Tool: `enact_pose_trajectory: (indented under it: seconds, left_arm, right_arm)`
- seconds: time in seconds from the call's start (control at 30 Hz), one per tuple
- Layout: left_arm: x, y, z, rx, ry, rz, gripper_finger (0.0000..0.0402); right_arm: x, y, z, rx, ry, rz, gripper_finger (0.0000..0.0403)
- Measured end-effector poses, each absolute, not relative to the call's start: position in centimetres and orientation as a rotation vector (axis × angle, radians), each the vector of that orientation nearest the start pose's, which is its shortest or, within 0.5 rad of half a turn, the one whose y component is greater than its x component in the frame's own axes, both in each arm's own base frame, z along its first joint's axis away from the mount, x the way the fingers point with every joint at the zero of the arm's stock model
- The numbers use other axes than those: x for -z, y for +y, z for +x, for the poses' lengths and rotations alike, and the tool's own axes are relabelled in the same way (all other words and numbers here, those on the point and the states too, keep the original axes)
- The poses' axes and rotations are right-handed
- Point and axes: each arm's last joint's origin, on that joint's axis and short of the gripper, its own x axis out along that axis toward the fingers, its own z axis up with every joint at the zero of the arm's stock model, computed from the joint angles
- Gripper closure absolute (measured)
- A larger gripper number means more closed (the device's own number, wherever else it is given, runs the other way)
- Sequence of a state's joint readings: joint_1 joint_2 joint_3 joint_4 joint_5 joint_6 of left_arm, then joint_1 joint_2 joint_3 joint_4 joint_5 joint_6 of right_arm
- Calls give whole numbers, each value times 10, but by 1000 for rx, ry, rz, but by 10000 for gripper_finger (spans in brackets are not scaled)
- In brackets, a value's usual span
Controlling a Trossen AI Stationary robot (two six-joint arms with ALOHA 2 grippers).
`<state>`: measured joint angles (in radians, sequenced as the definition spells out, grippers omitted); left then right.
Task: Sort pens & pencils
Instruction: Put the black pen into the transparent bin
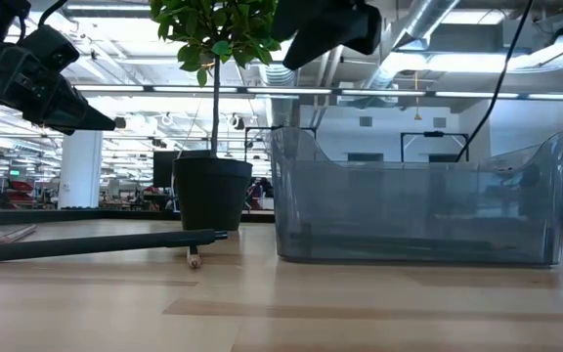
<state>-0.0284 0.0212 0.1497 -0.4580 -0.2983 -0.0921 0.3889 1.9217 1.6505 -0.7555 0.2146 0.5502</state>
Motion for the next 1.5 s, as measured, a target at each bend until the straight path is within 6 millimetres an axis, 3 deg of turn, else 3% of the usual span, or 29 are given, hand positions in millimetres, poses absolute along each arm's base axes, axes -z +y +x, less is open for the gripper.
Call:
enact_pose_trajectory:
  seconds: [0.3, 0.6, 0.73, 1.07, 1.23, 1.37, 1.5]
  left_arm:
    - [-169, 6, 82, -283, 313, -42, 401]
    - [-169, 6, 82, -282, 313, -41, 402]
    - [-169, 6, 82, -282, 313, -41, 401]
    - [-169, 6, 82, -282, 314, -40, 401]
    - [-170, 5, 83, -228, 307, -51, 401]
    - [-171, 2, 84, -151, 288, -65, 401]
    - [-174, 1, 85, -117, 249, -59, 401]
  right_arm:
    - [-267, 138, 397, 119, 893, 256, 211]
    - [-272, 107, 413, 119, 817, 273, 220]
    - [-272, 104, 415, 5, 836, 152, 223]
    - [-271, 97, 416, -54, 836, -1, 221]
    - [-272, 92, 416, -44, 838, -3, 225]
    - [-287, 90, 409, -43, 815, -26, 225]
    - [-289, 86, 399, 25, 869, -76, 226]
